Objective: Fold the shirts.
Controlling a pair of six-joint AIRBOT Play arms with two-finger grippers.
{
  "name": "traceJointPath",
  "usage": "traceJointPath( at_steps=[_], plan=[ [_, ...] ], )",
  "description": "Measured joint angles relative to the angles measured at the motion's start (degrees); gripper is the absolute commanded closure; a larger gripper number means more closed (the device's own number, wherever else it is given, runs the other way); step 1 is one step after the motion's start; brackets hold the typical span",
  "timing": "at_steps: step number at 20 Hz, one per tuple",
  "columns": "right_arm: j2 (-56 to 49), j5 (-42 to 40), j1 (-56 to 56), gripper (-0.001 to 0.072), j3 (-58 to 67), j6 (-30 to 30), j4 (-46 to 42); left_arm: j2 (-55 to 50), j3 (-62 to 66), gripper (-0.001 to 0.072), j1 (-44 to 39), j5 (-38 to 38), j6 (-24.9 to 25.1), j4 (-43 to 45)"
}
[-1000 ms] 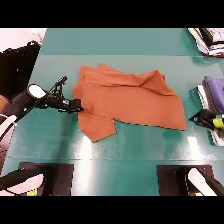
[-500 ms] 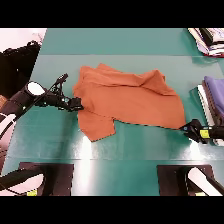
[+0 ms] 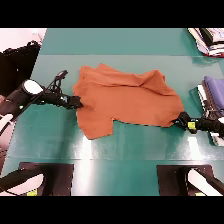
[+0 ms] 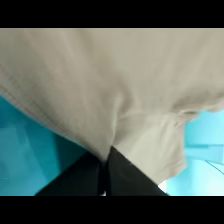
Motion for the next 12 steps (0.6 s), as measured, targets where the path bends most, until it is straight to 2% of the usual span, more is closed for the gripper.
traceJointPath(
  at_steps=[5,12],
  plan=[
    [10.14,2.54,1.22,0.0695,10.78,-0.85,1.11,10.25,9.27,0.0681,-0.02,-2.38,-2.67,4.26],
    [23.17,7.32,1.51,0.0695,40.57,-1.64,-0.07,23.58,35.95,0.0682,-0.02,-4.87,-5.97,7.10]
  ],
)
